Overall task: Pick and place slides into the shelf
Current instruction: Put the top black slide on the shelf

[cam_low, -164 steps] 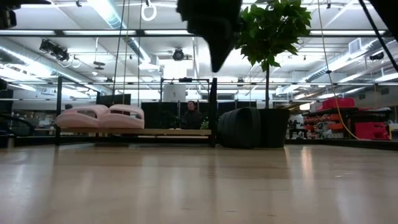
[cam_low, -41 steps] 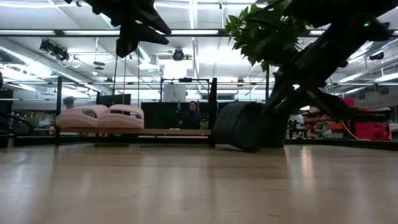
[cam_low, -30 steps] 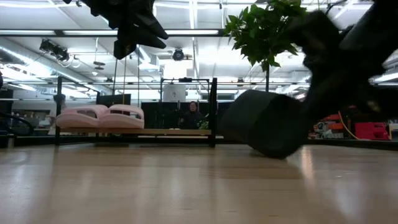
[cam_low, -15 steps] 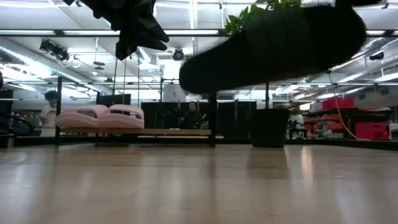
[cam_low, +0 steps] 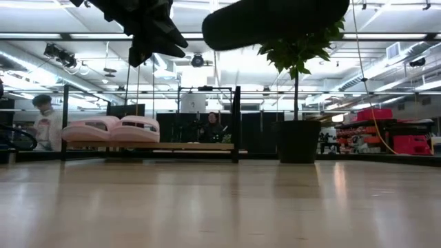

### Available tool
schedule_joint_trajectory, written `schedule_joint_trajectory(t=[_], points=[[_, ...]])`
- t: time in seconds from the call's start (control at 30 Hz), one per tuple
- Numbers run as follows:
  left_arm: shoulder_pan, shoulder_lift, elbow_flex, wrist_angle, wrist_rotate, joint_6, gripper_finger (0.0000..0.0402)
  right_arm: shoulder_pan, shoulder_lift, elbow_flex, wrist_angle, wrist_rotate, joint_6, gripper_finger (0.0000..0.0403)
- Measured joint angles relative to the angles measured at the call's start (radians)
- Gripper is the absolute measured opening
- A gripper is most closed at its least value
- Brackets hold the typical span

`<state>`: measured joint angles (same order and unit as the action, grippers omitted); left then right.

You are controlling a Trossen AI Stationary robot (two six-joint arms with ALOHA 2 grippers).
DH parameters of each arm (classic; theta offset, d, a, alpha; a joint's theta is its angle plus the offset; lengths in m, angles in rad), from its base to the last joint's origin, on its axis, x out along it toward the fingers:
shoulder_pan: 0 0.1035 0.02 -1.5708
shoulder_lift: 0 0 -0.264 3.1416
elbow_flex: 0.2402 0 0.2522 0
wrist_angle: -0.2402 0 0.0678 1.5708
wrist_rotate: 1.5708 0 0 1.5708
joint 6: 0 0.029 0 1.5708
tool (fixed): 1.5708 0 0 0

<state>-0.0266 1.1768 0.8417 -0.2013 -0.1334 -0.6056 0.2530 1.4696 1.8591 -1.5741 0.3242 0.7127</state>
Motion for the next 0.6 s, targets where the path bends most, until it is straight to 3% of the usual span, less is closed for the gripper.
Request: schedule_joint_trajectory(t=[0.3,0.6], points=[[-0.001,-0.084,0.001,-0.023,0.044,0.091,0.0127,-0.038,0.069,-0.008,0.003,-0.085,-0.15,0.0032],[-0.002,-0.106,0.001,-0.074,0.044,0.257,0.0192,-0.038,0.129,0.006,0.01,-0.122,-0.219,0.0032]])
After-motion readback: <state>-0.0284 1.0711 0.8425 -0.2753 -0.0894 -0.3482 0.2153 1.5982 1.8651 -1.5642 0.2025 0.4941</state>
